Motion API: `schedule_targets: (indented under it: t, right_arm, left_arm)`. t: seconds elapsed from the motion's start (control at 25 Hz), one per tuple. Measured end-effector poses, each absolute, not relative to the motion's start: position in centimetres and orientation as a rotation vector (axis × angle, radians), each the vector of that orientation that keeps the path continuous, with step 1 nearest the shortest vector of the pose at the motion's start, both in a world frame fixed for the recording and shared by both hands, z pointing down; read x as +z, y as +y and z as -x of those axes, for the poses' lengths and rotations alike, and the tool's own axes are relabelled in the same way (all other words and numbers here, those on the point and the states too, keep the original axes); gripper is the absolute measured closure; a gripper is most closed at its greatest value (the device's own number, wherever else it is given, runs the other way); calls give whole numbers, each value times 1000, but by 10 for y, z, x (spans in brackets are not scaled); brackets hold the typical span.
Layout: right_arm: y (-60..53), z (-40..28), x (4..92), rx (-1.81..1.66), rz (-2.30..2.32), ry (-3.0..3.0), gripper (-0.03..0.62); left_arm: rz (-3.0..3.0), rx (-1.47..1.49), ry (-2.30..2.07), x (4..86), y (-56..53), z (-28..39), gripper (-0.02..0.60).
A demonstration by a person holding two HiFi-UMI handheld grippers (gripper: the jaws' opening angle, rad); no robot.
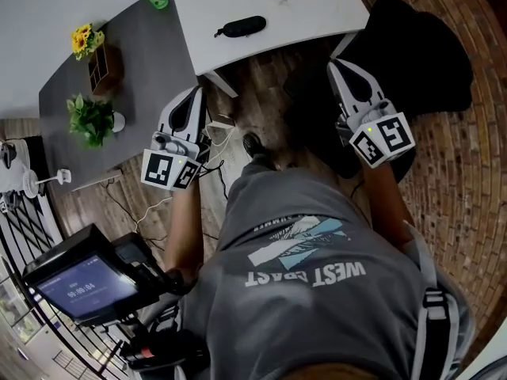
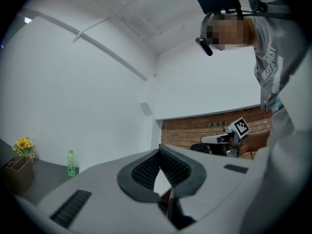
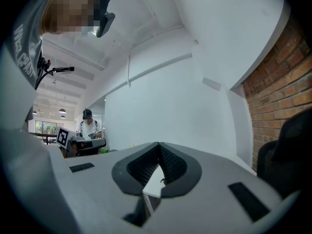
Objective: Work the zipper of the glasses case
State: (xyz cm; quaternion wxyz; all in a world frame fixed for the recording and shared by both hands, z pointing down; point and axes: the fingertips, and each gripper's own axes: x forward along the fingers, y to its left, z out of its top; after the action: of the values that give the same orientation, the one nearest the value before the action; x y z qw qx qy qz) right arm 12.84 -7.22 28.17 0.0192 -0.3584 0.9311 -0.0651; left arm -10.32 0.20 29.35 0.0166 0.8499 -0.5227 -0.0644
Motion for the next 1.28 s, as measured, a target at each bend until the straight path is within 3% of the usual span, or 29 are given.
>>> schedule_targets:
  t: [0.4,1.0,1.16,1.28]
  right_arm:
    - [-156,-34,310,-195,1188,2920,599]
    - [-235,23,403,-424,1172,3050,599]
    - [-252,34,428,-483,1117,3098,599]
    - [-268,41,445,-517,1081,3123,599]
  left_arm:
    - [-2695,-224,-1480,334,-98,168,577]
    - [-2786,422,-1264,484,-236,149,568]
    - [-2802,609,-1211,528,-260,135,501]
    - [-2814,819,-1143,571,-282,126,381]
